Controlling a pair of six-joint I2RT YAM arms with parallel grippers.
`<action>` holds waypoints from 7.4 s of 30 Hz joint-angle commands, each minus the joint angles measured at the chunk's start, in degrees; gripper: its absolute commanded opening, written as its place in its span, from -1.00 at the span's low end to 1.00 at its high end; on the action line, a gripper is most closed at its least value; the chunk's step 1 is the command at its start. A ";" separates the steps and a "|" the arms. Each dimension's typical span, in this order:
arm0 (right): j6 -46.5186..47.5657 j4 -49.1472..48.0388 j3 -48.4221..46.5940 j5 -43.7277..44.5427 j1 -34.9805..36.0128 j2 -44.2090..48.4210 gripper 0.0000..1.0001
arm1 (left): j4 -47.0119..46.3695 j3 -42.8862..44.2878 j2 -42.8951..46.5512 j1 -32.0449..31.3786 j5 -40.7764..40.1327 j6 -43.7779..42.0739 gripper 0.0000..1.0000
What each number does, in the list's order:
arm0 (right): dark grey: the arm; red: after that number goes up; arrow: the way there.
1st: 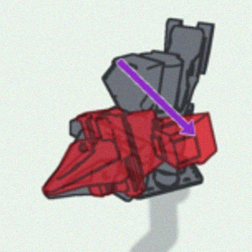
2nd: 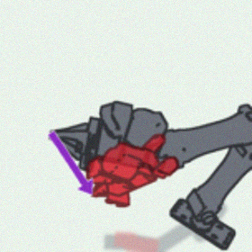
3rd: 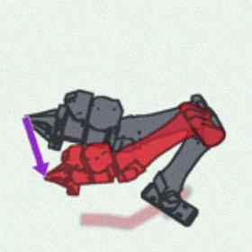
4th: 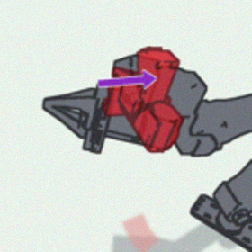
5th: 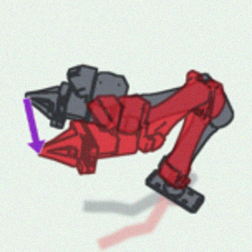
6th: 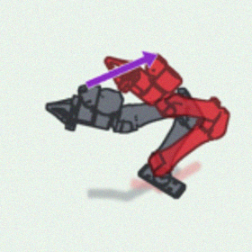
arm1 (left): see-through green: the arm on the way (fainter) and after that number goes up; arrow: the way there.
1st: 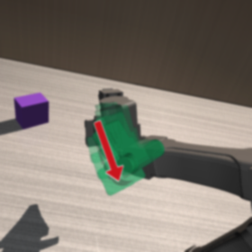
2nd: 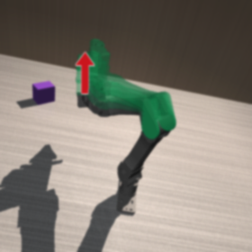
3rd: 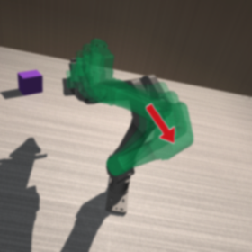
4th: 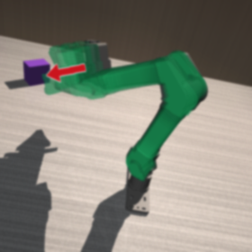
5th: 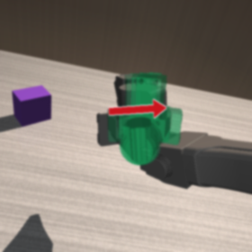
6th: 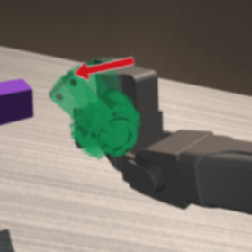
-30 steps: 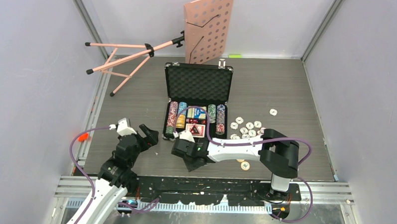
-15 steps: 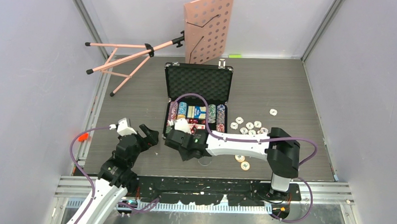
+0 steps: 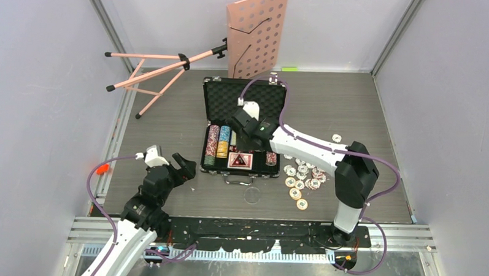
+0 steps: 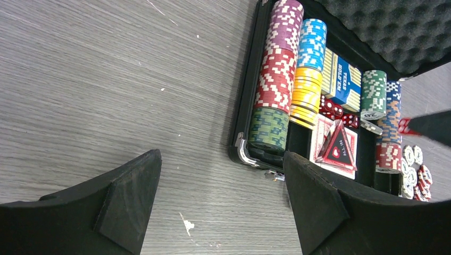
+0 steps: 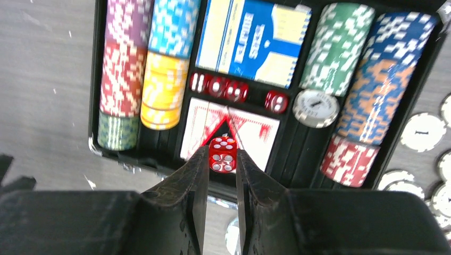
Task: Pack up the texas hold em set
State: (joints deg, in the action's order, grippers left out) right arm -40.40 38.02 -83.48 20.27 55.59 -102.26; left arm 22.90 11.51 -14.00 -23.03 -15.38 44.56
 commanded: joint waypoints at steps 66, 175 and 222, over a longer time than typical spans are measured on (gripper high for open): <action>-4.02 1.53 -6.74 1.30 -6.20 -10.95 -0.13 | -3.38 -0.08 -0.60 -0.11 0.79 -1.14 0.75; 5.24 0.93 7.19 0.69 -9.85 8.82 0.86 | -6.07 0.31 -3.99 -0.09 6.68 -3.66 0.82; -15.30 -9.04 39.34 -6.29 -32.86 22.48 0.77 | 7.50 36.12 -13.73 -0.09 17.83 15.62 0.99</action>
State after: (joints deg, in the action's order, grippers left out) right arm -53.10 31.81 -44.53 14.13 23.07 -79.55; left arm 22.87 38.17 -24.93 -23.03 5.17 53.58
